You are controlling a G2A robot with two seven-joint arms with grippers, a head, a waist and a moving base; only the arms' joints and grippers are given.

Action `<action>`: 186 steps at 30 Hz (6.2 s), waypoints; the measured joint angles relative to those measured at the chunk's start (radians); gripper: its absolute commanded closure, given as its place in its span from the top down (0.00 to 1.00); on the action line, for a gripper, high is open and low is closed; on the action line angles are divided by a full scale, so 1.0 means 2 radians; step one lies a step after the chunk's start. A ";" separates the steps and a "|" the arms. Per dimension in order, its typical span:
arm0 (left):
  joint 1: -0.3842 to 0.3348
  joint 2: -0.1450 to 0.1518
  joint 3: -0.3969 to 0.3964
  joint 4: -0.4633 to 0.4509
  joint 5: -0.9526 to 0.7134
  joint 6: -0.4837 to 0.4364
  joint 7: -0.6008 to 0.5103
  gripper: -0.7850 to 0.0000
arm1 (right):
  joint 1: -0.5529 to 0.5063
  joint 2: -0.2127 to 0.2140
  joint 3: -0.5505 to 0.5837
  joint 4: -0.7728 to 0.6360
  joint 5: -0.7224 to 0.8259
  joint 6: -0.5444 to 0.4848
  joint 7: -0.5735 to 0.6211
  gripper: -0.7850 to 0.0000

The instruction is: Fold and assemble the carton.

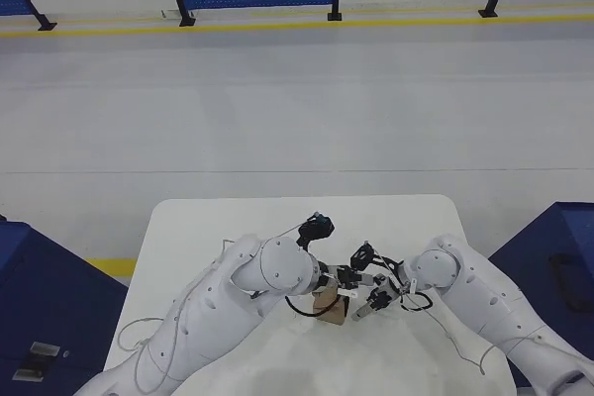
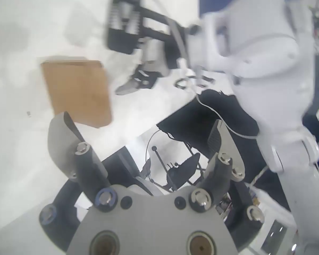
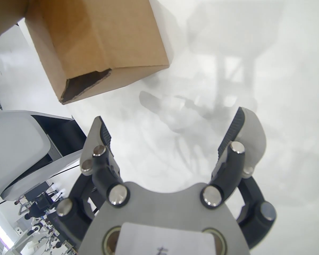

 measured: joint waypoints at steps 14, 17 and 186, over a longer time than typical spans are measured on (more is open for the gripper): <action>-0.152 0.038 0.146 0.108 -0.153 0.004 0.006 0.94 | -0.008 0.003 0.005 -0.004 -0.004 0.000 -0.002 1.00; -0.164 0.047 0.163 0.112 -0.180 0.001 0.004 0.93 | -0.008 0.004 0.006 -0.005 -0.006 0.001 -0.001 1.00; -0.185 -0.066 0.273 0.110 -0.060 0.129 0.131 0.43 | -0.073 0.057 0.173 -0.048 0.081 -0.072 -0.043 1.00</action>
